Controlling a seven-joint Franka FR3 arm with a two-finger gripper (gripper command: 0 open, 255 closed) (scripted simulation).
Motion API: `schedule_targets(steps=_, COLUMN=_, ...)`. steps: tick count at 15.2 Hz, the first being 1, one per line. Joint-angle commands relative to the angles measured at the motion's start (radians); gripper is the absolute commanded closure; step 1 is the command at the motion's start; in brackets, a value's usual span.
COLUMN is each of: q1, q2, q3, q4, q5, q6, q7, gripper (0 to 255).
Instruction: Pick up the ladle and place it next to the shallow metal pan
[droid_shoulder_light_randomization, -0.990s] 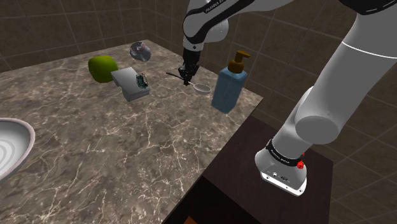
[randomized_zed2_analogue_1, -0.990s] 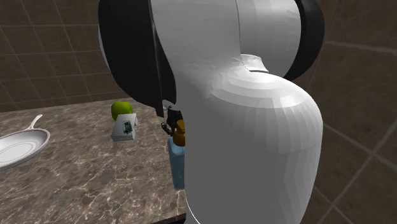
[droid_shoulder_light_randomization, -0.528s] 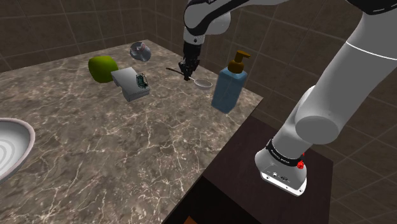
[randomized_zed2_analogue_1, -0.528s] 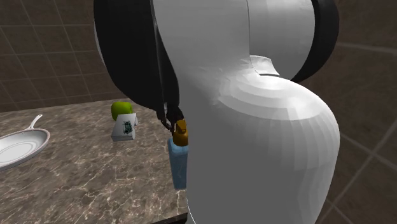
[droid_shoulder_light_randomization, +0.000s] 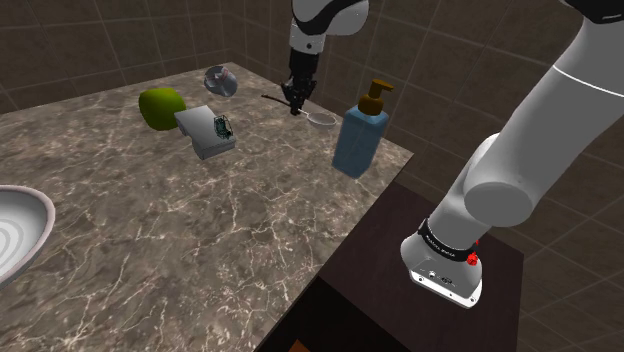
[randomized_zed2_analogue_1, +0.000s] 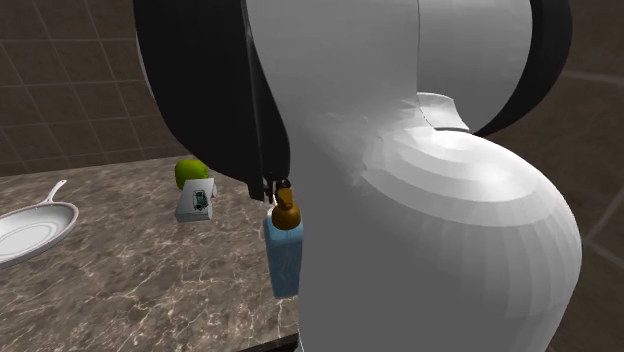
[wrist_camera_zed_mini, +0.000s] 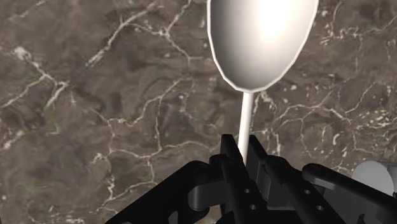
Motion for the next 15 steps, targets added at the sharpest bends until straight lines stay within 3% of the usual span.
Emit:
schedule_targets(steps=1, q1=0.000, q2=-0.013, q3=0.000, q4=0.015, q5=-0.003, q6=-0.028, q7=0.004, gripper=255)
schedule_targets(steps=9, q1=-0.001, q2=-0.045, q3=0.000, q4=0.076, q5=-0.011, q6=-0.120, q7=0.017, gripper=255)
schedule_targets(steps=15, q1=0.067, q2=-0.078, q3=0.081, q4=0.034, q5=0.001, q6=-0.095, q7=0.159, gripper=255)
